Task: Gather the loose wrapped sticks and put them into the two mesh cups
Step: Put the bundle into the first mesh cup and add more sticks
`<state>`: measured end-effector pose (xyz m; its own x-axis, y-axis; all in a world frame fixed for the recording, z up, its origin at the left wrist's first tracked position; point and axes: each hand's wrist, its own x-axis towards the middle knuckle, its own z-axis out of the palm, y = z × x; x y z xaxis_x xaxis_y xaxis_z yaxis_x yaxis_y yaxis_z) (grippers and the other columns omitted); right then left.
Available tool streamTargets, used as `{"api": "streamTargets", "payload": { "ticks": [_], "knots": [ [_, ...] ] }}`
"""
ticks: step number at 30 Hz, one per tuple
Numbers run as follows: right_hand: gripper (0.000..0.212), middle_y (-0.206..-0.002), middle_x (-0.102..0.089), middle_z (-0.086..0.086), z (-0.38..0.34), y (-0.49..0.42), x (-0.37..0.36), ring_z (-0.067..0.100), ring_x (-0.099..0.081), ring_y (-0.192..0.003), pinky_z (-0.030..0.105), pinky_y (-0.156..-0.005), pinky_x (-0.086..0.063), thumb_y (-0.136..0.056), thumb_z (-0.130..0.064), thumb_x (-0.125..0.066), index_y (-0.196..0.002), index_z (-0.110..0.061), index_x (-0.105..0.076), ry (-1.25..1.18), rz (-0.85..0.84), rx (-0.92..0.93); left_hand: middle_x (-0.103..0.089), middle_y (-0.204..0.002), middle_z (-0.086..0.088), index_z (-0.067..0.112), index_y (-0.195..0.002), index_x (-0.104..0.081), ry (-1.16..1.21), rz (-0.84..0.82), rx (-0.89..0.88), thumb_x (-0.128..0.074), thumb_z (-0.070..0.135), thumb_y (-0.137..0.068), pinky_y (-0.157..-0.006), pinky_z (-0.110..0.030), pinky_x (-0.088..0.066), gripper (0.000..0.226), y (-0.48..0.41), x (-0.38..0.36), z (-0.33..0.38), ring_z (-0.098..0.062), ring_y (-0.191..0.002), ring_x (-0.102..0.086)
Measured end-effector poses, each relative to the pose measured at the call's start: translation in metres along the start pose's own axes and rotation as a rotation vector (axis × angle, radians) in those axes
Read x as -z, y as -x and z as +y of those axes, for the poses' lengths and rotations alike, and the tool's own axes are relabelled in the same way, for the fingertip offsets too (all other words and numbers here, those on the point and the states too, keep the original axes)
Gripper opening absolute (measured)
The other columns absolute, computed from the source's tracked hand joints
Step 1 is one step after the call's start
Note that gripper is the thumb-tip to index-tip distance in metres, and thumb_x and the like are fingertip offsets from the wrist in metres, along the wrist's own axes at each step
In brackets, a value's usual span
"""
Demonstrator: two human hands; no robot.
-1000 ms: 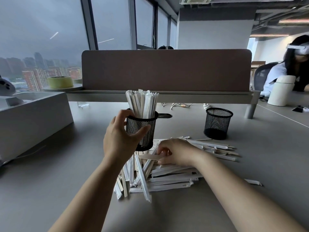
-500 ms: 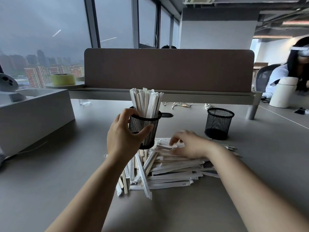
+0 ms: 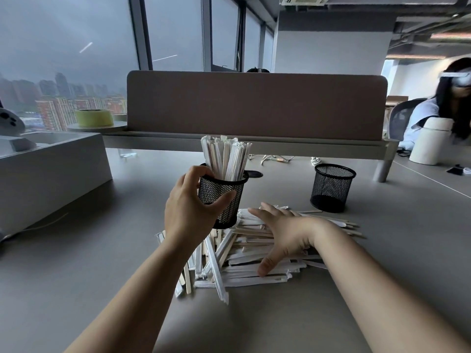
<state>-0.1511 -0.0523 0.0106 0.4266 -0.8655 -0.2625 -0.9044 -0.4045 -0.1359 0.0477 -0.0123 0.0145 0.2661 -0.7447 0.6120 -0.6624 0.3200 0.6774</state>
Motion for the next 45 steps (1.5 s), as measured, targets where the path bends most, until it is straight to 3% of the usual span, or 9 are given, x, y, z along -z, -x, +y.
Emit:
{"api": "streamTargets", "payload": {
  "ticks": [9, 13, 18, 21, 25, 31, 37, 41, 45],
  "knots": [
    [0.137, -0.161, 0.012, -0.003, 0.013, -0.002, 0.001, 0.03, 0.01, -0.148, 0.051, -0.118, 0.007, -0.045, -0.079, -0.071, -0.145, -0.045, 0.015, -0.03, 0.053, -0.1, -0.06, -0.113, 0.013, 0.039, -0.097, -0.047, -0.011, -0.021, -0.001, -0.075, 0.05, -0.068, -0.075, -0.03, -0.042, 0.042, 0.003, -0.004, 0.0, -0.015, -0.102, -0.059],
    [0.144, -0.16, 0.012, 0.001, 0.028, -0.002, 0.001, 0.038, 0.012, -0.145, 0.054, -0.117, 0.008, -0.032, -0.088, -0.062, -0.145, -0.044, 0.016, -0.113, 0.06, -0.174, -0.06, -0.113, 0.013, 0.038, -0.098, -0.049, -0.005, -0.02, 0.0, -0.076, 0.049, -0.068, -0.074, -0.028, -0.04, 0.043, 0.003, -0.005, 0.0, -0.013, -0.102, -0.059],
    [0.143, -0.162, -0.008, -0.003, 0.033, -0.003, -0.002, 0.027, -0.008, -0.148, 0.054, -0.118, -0.002, -0.032, -0.094, -0.055, -0.147, -0.04, 0.011, -0.105, 0.043, -0.139, -0.061, -0.113, 0.013, 0.036, -0.099, -0.049, 0.0, -0.033, -0.008, -0.076, 0.049, -0.068, -0.076, -0.03, -0.043, 0.043, 0.004, -0.006, 0.0, -0.014, -0.103, -0.059],
    [0.148, -0.161, -0.006, -0.005, 0.027, -0.002, 0.002, 0.024, -0.008, -0.148, 0.051, -0.118, -0.002, -0.027, -0.095, -0.054, -0.148, -0.039, 0.01, -0.054, 0.014, -0.121, -0.061, -0.112, 0.013, 0.037, -0.098, -0.049, -0.004, -0.031, -0.015, -0.076, 0.048, -0.068, -0.077, -0.032, -0.045, 0.042, 0.004, -0.007, -0.001, -0.014, -0.101, -0.06],
    [0.136, -0.161, 0.002, -0.008, 0.015, 0.001, 0.001, 0.021, 0.004, -0.148, 0.047, -0.119, 0.002, -0.044, -0.083, -0.068, -0.15, -0.037, 0.004, -0.008, 0.027, -0.087, -0.061, -0.112, 0.012, 0.037, -0.098, -0.049, 0.005, -0.033, -0.016, -0.077, 0.047, -0.068, -0.078, -0.033, -0.046, 0.042, 0.004, -0.008, -0.001, -0.015, -0.102, -0.06],
    [0.121, -0.159, -0.016, -0.004, 0.0, 0.005, 0.006, 0.021, -0.007, -0.146, 0.042, -0.118, -0.018, -0.055, -0.064, -0.079, -0.15, -0.03, -0.012, -0.094, 0.055, -0.024, -0.061, -0.114, 0.011, 0.037, -0.098, -0.049, 0.011, -0.03, -0.018, -0.076, 0.048, -0.068, -0.079, -0.033, -0.046, 0.043, 0.004, -0.007, -0.001, -0.014, -0.104, -0.06],
    [0.098, -0.149, -0.031, 0.003, -0.009, -0.001, 0.004, 0.023, -0.021, -0.14, 0.037, -0.11, -0.029, -0.067, -0.053, -0.075, -0.147, -0.024, -0.025, -0.064, 0.111, -0.021, -0.061, -0.114, 0.012, 0.039, -0.097, -0.047, 0.02, -0.024, -0.018, -0.076, 0.049, -0.068, -0.082, -0.038, -0.049, 0.043, 0.004, -0.007, 0.0, -0.014, -0.105, -0.06],
    [0.076, -0.135, -0.041, 0.006, -0.012, -0.005, 0.001, 0.026, -0.032, -0.13, 0.04, -0.101, -0.039, -0.068, -0.052, -0.069, -0.131, -0.02, -0.042, -0.038, 0.129, -0.018, -0.061, -0.112, 0.012, 0.039, -0.096, -0.047, 0.026, -0.014, -0.018, -0.077, 0.048, -0.068, -0.082, -0.037, -0.049, 0.042, 0.004, -0.007, 0.0, -0.014, -0.104, -0.06],
    [0.081, -0.14, -0.04, 0.006, -0.014, -0.006, -0.001, 0.026, -0.032, -0.133, 0.043, -0.106, -0.036, -0.069, -0.053, -0.067, -0.138, -0.022, -0.038, -0.022, 0.186, -0.012, -0.061, -0.113, 0.012, 0.042, -0.095, -0.045, 0.04, -0.016, -0.008, -0.077, 0.047, -0.068, -0.082, -0.038, -0.049, 0.042, 0.004, -0.007, 0.0, -0.014, -0.105, -0.059]
  ]
}}
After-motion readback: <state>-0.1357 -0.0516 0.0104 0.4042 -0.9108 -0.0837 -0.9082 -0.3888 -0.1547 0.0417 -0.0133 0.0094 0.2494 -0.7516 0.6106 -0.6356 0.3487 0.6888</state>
